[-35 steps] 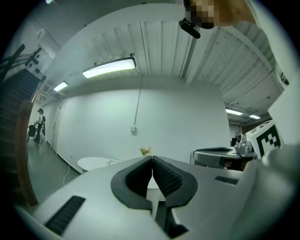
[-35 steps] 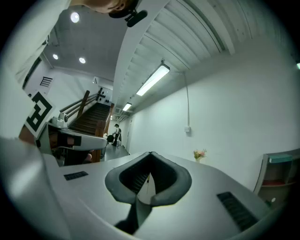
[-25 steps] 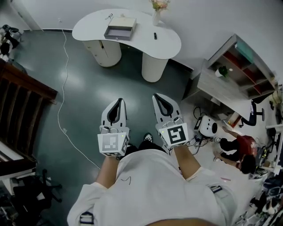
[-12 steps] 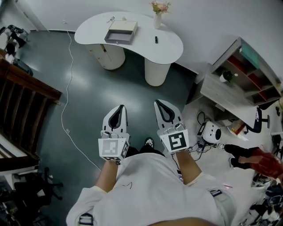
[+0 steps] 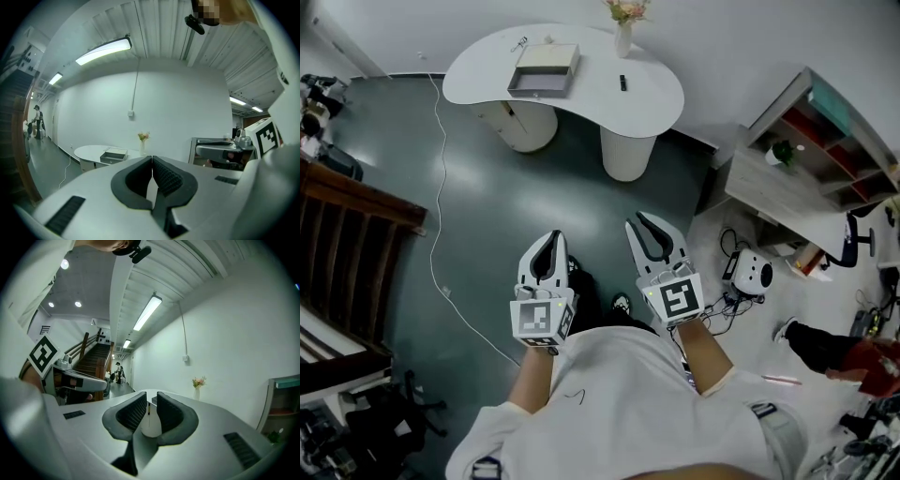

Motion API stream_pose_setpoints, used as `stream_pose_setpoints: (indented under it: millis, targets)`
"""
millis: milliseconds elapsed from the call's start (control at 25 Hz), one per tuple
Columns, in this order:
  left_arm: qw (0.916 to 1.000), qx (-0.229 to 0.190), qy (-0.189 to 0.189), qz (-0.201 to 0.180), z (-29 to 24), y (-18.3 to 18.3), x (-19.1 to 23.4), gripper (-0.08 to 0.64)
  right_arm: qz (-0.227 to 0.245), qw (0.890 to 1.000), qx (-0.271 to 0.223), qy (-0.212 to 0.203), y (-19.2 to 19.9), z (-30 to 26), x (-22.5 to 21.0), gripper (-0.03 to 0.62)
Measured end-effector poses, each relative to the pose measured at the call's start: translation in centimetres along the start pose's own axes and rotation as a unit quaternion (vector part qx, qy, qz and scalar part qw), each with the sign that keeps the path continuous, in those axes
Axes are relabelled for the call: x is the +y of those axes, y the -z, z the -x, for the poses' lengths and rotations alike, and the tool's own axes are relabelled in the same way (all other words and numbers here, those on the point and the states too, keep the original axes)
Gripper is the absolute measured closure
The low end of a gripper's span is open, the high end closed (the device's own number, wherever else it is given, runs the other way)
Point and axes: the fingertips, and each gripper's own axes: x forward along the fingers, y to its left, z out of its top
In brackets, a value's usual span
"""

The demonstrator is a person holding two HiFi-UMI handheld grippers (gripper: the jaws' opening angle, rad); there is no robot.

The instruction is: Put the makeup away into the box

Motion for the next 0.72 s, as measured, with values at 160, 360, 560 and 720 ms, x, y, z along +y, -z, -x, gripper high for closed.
stream_pose_setpoints:
  millis: [160, 360, 560, 720]
  targets:
    - [0.9998, -0.005, 0.016, 0.012, -3.8, -0.1, 3.0, 0.54, 0.009, 1.0, 0.021, 0.017, 0.6, -3.3, -1.1, 0.54]
    - [0.9991, -0.014, 0.039, 0.01, -8.8, -1.7, 7.6, 0.54, 0.007, 0.997, 0.066, 0.026, 1.1, -9.0, -2.3, 0.54]
    - [0.998, -0.01, 0.062, 0.002, -12.2, -3.3, 13.9, 0.54, 0.01, 0.996, 0.073, 0.045, -0.9, -16.6, -1.7, 0.54]
    - [0.9978, -0.011, 0.064, 0.01, -13.5, -3.2, 18.5, 0.54, 0.023, 0.996, 0.074, 0.048, -2.3, -21.8, -0.3, 0.54]
